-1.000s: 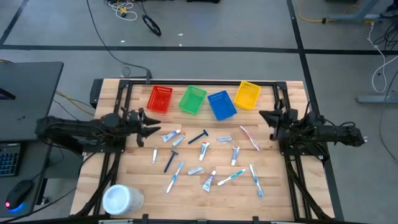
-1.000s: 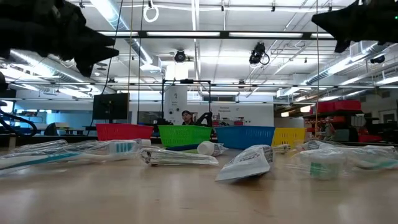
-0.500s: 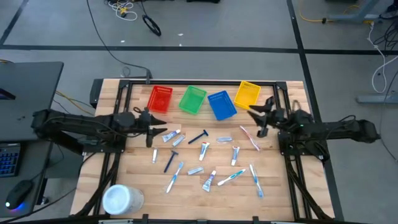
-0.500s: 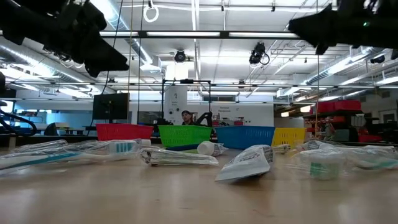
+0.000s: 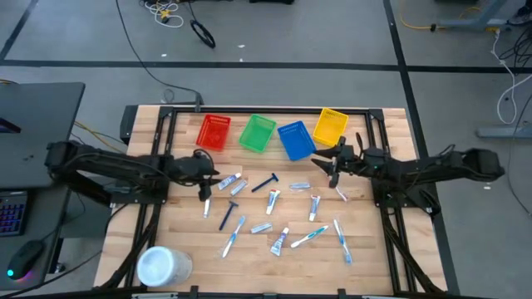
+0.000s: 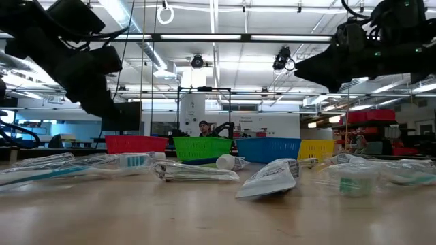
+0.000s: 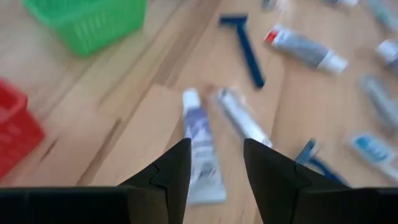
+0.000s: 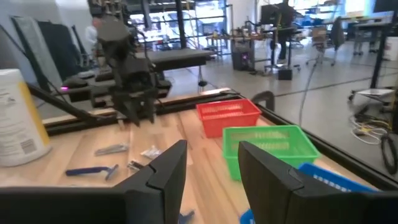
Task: Pick & Place Travel size toiletries
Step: Put the white toothpaste in the red bin
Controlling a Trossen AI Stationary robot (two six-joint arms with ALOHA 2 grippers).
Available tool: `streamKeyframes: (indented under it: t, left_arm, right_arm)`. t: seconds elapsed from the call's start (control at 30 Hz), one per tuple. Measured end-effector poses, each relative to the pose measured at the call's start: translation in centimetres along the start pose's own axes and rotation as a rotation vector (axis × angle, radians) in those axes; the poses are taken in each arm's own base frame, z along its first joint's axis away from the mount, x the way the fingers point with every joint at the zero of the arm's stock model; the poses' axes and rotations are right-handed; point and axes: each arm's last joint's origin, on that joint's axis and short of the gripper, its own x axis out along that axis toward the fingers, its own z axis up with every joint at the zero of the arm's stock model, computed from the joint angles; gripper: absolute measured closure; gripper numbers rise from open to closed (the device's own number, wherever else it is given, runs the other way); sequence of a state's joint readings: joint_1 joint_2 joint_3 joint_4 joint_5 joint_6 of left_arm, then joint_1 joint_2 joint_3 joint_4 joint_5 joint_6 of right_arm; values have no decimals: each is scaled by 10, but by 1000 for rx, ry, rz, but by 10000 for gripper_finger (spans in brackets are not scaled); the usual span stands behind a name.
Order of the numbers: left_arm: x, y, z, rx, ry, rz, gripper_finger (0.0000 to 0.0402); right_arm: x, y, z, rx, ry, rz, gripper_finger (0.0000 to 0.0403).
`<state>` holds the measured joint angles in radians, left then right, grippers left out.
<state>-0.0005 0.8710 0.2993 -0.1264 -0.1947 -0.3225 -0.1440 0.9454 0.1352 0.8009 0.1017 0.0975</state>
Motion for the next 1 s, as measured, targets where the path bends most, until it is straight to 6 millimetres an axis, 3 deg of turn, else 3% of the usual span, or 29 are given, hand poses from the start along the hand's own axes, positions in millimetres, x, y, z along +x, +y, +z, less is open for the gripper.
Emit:
streamKeyframes:
  t: [0.2,0.6,1.0]
  left_arm:
    - [7,0,-3,8,40,14,244]
    - [27,0,-15,36,157,72,244]
    - [46,-2,-22,63,195,83,244]
  right_arm:
    - [11,-2,-5,-14,44,-6,248]
    - [61,-5,18,-160,265,11,248]
    - [68,-9,18,-176,271,16,249]
